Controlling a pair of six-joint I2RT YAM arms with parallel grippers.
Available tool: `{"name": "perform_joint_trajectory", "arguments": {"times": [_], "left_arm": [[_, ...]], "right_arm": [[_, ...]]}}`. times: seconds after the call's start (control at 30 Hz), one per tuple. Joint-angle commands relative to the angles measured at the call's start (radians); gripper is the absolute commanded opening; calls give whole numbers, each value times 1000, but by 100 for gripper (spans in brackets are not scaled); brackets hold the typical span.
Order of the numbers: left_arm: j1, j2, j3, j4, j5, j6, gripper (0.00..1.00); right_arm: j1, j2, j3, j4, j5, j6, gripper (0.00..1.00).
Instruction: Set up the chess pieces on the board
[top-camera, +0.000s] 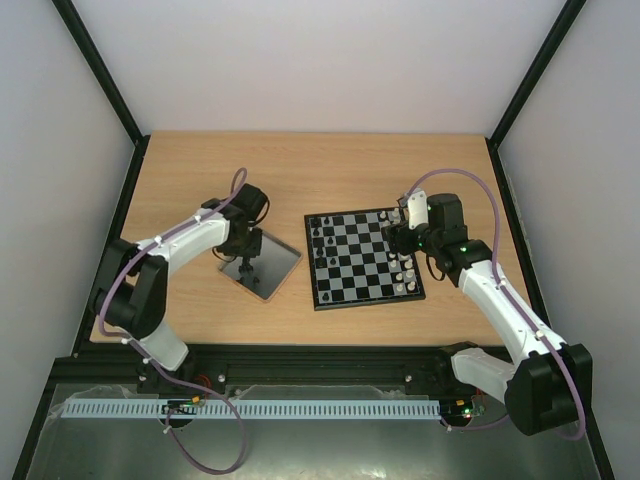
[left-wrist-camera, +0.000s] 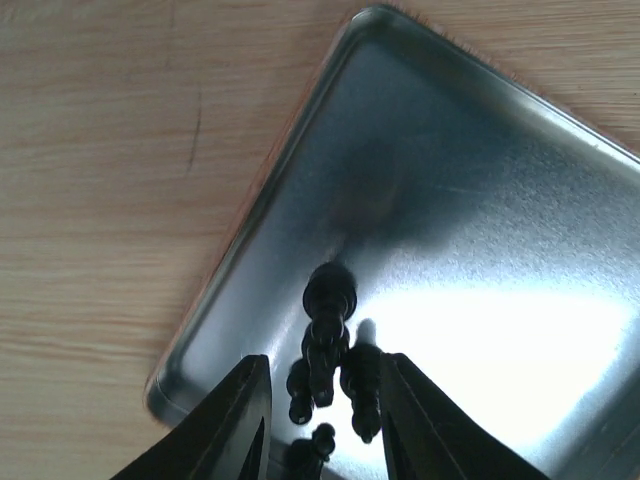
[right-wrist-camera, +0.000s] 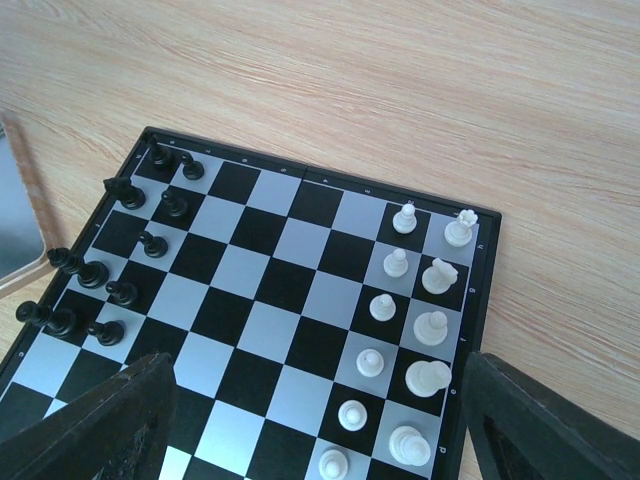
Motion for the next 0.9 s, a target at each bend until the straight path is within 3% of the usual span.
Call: {"name": "perform_joint_trajectory", "arguments": {"times": [0.0, 0.37, 0.87], "left_arm": [[8, 60, 51, 10, -6, 8, 29], [15, 130, 48, 23, -43, -1, 20], [-19, 162, 67, 80, 57, 41, 4]], "right_arm": [[-5, 3, -12, 9, 6, -13, 79], [-4, 3, -13, 12, 5, -21, 79], [-5, 6, -13, 13, 12, -22, 79]]}}
